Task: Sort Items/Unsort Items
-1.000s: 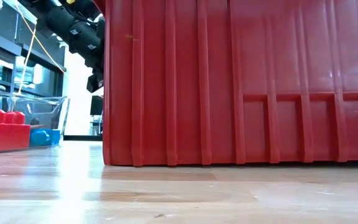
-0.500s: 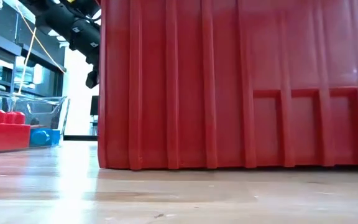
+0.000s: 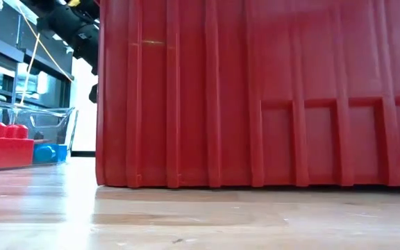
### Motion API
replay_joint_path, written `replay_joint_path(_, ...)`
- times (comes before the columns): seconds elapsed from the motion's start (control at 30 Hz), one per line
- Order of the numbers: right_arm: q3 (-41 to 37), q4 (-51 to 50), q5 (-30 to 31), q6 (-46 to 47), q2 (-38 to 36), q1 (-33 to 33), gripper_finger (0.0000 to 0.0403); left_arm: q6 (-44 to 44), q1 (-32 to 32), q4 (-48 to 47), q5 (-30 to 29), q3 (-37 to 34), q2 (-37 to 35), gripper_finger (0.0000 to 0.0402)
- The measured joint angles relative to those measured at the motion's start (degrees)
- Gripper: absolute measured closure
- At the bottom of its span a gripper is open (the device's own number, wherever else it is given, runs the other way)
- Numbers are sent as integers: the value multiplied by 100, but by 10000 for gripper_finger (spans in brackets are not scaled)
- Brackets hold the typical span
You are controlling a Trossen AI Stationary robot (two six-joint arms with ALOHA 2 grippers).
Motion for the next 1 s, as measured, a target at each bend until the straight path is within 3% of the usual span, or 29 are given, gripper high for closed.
replay_joint_path(0.4,2,46,-125,-137,351,-105,402,19,-67,85,-22,2,182,401)
replay_joint_path(0.6,8,-97,-467,-142,458,-105,391,60,-69,85,-17,2,182,401)
replay_joint_path(0.83,13,-181,-526,-106,467,-96,323,64,-69,83,-24,2,184,401)
replay_joint_path(1.0,12,-75,-1037,-248,467,-104,249,66,-64,84,-24,2,184,401)
